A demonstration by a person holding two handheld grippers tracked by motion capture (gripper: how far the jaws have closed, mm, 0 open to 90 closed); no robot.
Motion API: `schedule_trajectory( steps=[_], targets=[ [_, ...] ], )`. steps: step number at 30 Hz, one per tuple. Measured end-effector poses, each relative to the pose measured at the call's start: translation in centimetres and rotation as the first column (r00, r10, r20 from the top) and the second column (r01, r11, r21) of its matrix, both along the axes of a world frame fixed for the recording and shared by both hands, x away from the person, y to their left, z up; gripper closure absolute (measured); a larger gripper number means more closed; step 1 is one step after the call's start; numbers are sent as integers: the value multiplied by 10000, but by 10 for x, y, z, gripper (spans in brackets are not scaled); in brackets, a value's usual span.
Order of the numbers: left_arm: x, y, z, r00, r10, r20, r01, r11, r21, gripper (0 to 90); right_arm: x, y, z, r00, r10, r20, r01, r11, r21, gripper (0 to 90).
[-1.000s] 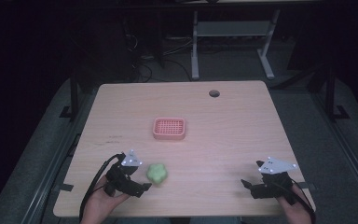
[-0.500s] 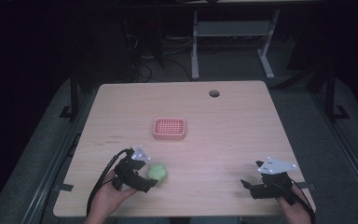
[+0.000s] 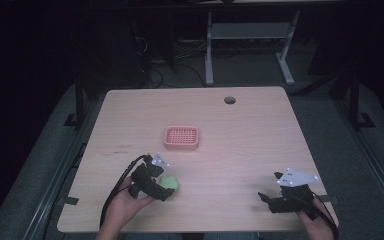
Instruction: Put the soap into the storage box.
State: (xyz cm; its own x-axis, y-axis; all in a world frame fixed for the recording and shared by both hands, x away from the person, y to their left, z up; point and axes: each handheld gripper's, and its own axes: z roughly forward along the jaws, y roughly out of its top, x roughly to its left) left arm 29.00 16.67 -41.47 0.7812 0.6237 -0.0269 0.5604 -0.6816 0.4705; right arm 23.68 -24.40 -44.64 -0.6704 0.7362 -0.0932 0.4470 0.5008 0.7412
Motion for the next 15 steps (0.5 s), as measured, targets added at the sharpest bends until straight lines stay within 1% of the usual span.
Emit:
schedule_trajectory(
  steps=[7, 10, 13, 15],
  targets=[
    [6, -6, -6, 9999, 30, -168, -25, 9996, 287, 178, 0, 1, 0, 10000, 23, 10, -23, 10000, -17, 138],
    [8, -8, -9, 9997, 96, -229, -84, 9987, 496, 178, 0, 1, 0, 10000, 21, 4, -21, 10000, -27, 138],
    [10, -8, -12, 9992, 133, -364, -114, 9985, 532, 178, 0, 1, 0, 10000, 33, 8, -33, 10000, -24, 138],
    [11, -9, -13, 9992, 158, -365, -139, 9985, 525, 178, 0, 1, 0, 10000, 40, 11, -40, 10000, -26, 138]
  ],
)
